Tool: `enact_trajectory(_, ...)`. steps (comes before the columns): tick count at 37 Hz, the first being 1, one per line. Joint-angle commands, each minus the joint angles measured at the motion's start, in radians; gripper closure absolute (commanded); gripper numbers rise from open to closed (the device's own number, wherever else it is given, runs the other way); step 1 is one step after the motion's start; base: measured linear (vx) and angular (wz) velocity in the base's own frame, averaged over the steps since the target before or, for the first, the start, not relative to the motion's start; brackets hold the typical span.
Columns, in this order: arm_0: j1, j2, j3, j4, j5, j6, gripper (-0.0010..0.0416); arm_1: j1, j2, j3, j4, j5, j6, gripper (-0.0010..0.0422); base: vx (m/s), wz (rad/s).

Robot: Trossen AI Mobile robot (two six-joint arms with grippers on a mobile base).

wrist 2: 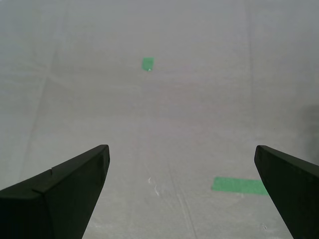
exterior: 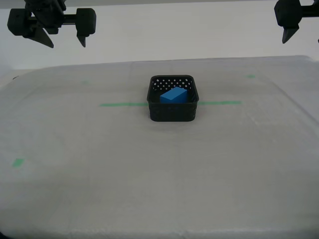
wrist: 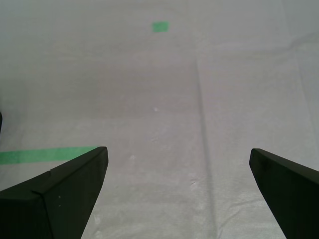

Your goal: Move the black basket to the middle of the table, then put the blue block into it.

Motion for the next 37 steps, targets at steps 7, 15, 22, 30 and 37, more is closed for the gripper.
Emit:
enact_trajectory(7, 0.001, -0.001, 0.001, 0.002, -0.001, -0.002, 0.0007, 0.0, 0.0, 0.001, 0.0, -0.004, -0.001, 0.0012, 0.0, 0.0)
enact_trajectory(15, 0.001, -0.001, 0.001, 0.002, -0.001, -0.002, 0.0007, 0.0, 0.0, 0.001, 0.0, -0.004, -0.001, 0.0012, 0.0, 0.0)
enact_trajectory(22, 0.001, -0.001, 0.001, 0.002, -0.001, -0.002, 0.0007, 0.0, 0.0, 0.001, 0.0, -0.004, -0.001, 0.0012, 0.0, 0.0)
enact_trajectory(30, 0.001, -0.001, 0.001, 0.002, -0.001, -0.002, 0.0007, 0.0, 0.0, 0.001, 0.0, -0.004, -0.001, 0.0012, 0.0, 0.0)
enact_trajectory(37, 0.001, -0.001, 0.001, 0.002, -0.001, -0.002, 0.0007, 0.0, 0.0, 0.001, 0.0, -0.004, -0.001, 0.0012, 0.0, 0.0)
